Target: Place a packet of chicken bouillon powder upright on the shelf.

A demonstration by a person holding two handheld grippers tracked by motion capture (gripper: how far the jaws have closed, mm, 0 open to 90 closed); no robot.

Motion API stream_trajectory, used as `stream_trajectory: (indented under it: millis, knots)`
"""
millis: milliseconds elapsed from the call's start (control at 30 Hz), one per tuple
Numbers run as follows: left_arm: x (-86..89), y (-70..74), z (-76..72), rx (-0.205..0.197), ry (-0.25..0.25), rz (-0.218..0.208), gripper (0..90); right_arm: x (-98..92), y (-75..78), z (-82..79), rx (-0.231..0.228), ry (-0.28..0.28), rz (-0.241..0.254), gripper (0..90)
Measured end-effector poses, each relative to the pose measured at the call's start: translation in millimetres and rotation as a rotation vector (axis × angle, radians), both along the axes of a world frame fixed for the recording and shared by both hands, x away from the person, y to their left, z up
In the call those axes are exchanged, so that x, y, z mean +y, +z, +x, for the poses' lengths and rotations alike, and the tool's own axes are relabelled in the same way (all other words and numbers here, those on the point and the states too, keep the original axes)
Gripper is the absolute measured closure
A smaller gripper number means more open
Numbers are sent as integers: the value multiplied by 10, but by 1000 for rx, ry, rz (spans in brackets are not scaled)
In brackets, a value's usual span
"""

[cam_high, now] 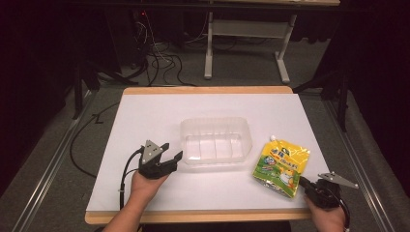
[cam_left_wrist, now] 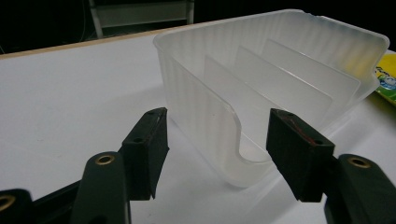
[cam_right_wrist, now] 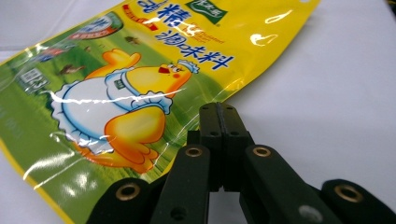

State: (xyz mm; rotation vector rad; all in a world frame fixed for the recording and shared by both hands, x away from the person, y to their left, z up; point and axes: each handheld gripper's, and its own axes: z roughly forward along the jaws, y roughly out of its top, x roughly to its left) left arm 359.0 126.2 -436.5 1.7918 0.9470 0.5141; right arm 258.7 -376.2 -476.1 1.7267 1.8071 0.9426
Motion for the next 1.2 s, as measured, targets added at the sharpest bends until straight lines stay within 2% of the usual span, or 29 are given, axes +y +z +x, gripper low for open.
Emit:
stream_trajectory:
  millis: [167, 267, 400, 633, 767, 933, 1067, 1200]
  knots:
    - [17, -3, -6, 1, 1, 9, 393, 130, 5, 26, 10, 60, -4, 900]
    - [24, 0, -17, -4, 4, 20, 391, 136, 29, 32, 1, 83, -25, 900]
    - [35, -11, -31, -12, 0, 50, 391, 59, 124, 53, -57, 35, 5, 845]
    - [141, -55, -63, 4, 6, 65, 392, -68, 177, 298, -108, -8, 73, 717]
    - [266, -63, -111, 16, 17, 44, 415, -160, 187, 479, -133, -38, 110, 642]
    - [392, -73, -152, 55, 12, 22, 419, -252, 147, 669, -127, -60, 126, 574]
    - [433, -65, -157, 62, 23, 8, 403, -320, 137, 782, -124, -80, 117, 524]
    - [444, -60, -167, 57, 32, 15, 374, -435, 85, 892, -88, -107, 175, 469]
